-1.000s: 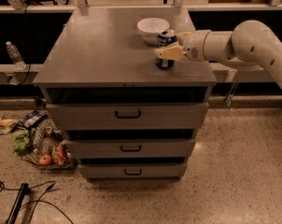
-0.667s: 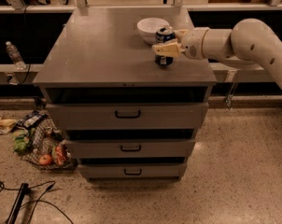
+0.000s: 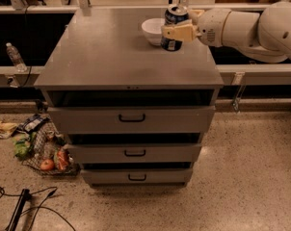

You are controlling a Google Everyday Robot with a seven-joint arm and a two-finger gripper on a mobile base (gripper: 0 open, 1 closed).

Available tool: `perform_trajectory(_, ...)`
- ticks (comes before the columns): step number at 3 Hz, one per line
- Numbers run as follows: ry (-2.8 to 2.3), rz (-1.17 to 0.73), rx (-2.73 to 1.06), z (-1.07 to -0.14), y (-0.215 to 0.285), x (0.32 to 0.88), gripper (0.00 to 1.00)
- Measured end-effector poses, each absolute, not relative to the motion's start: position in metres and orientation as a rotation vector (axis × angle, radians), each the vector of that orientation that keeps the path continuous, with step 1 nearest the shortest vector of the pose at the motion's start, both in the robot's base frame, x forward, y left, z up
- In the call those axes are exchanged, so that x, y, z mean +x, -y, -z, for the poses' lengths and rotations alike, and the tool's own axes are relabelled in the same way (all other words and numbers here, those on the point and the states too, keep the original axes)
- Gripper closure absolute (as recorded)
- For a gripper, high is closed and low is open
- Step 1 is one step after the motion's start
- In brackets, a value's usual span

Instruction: Pick pepsi can

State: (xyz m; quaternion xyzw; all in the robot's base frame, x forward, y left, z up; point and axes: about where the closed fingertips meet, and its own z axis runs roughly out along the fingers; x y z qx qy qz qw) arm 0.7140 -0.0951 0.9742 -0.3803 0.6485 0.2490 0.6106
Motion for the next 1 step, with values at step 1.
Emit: perform_trajectory(1, -1.483, -0.585, -0.873, -0.9819, 0.096, 0.7118, 1.0)
